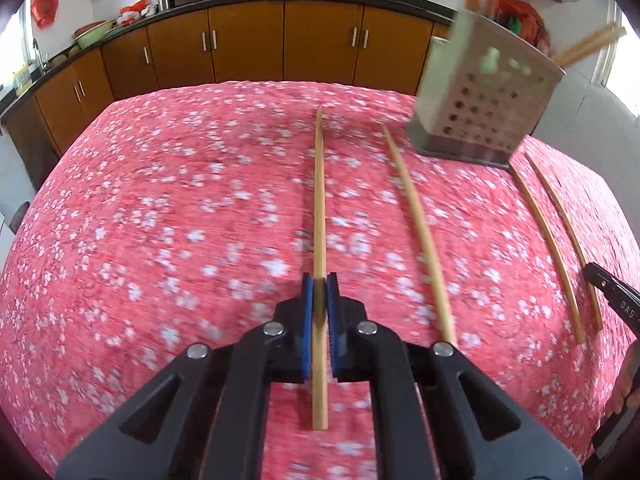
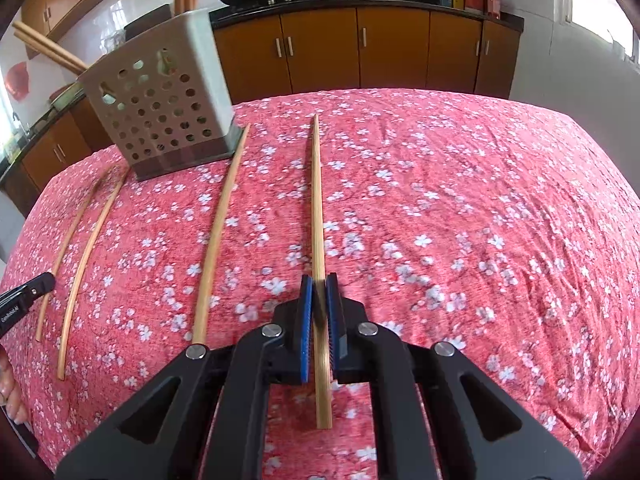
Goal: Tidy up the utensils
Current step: 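Grasp a chopstick with the right tool while the left tool grasps another chopstick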
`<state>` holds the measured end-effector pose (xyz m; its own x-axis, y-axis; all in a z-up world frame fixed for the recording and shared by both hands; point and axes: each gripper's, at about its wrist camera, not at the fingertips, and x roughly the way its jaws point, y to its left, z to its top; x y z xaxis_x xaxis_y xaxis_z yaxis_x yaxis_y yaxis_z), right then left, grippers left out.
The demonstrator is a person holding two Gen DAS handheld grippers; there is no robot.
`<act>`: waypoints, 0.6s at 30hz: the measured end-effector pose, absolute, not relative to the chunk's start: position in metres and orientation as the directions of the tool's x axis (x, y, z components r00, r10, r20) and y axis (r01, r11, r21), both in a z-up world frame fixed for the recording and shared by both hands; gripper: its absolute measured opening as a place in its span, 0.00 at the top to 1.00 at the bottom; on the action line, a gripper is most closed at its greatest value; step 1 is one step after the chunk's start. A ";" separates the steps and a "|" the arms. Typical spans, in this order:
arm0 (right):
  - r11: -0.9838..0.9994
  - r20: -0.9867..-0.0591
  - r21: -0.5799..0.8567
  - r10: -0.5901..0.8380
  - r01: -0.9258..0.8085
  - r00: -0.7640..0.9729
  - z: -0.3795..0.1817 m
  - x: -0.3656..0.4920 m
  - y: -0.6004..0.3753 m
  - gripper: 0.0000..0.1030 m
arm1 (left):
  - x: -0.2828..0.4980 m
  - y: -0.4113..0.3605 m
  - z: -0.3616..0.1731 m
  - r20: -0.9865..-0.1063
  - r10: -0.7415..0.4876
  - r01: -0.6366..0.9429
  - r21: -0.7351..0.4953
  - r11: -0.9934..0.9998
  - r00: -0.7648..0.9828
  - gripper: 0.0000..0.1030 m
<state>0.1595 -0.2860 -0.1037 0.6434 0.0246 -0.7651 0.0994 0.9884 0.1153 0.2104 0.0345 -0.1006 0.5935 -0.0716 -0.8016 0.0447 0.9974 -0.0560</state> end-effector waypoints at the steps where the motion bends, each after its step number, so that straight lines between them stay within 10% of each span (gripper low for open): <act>1: 0.988 -0.764 0.116 0.021 0.105 0.645 -0.104 0.160 -0.288 0.92 | 0.211 0.037 -0.100 -0.800 -0.075 0.045 -0.060 0.997 0.595 0.91; 18: 0.989 -0.762 0.096 0.001 0.112 0.647 -0.104 0.158 -0.286 0.92 | 0.205 0.043 -0.102 -0.779 -0.094 0.056 -0.075 0.996 0.620 0.89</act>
<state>0.1579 -0.2863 -0.1041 0.6472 0.0013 -0.7623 0.1115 0.9891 0.0964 0.2045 0.0428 -0.1021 0.6201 -0.0938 -0.7789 0.0560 0.9956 -0.0753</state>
